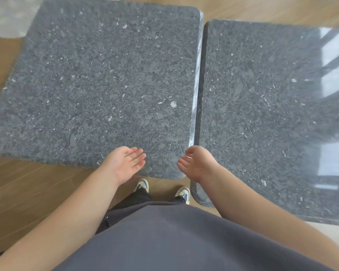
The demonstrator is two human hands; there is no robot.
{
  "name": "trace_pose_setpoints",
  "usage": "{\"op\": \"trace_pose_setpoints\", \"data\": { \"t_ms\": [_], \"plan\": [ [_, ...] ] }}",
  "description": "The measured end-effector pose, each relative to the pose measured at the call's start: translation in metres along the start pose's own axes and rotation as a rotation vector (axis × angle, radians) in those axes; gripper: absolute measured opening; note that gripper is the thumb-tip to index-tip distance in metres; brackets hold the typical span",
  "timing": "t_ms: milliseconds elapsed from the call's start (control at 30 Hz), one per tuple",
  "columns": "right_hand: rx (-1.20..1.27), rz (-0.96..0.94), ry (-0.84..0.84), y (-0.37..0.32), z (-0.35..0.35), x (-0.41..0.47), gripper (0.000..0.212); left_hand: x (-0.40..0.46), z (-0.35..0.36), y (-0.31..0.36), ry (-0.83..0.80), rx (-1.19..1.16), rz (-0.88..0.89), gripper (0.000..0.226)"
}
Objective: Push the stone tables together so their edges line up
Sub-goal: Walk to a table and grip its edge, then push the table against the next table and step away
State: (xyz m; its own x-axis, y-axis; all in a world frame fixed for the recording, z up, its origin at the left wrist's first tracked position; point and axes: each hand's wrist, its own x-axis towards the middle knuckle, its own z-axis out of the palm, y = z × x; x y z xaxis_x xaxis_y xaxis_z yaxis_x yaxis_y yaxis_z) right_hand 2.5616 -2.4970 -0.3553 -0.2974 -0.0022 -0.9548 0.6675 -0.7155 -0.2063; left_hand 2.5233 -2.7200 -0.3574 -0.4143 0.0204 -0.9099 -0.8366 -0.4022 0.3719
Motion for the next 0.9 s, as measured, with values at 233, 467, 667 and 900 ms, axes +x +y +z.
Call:
{"op": "trace_pose_setpoints", "data": {
  "t_ms": [233,467,667,900],
  "plan": [
    [-0.153,-0.374,-0.06,-0.043,0.008,-0.066,0.014,-0.062,0.045,0.043,-0.142,0.123,0.338,0.023],
    [-0.24,-0.757,-0.14,-0.063,0.011,-0.13,0.02,-0.123,0.08,0.072,-0.181,0.291,0.745,0.027],
    [-0.282,-0.998,-0.207,-0.068,0.029,-0.178,0.031,-0.163,0.082,0.093,-0.241,0.334,0.985,0.027],
    [-0.35,-1.189,-0.341,-0.043,0.083,-0.218,0.035,-0.195,0.044,0.128,-0.293,0.299,1.212,0.029]
  ]
}}
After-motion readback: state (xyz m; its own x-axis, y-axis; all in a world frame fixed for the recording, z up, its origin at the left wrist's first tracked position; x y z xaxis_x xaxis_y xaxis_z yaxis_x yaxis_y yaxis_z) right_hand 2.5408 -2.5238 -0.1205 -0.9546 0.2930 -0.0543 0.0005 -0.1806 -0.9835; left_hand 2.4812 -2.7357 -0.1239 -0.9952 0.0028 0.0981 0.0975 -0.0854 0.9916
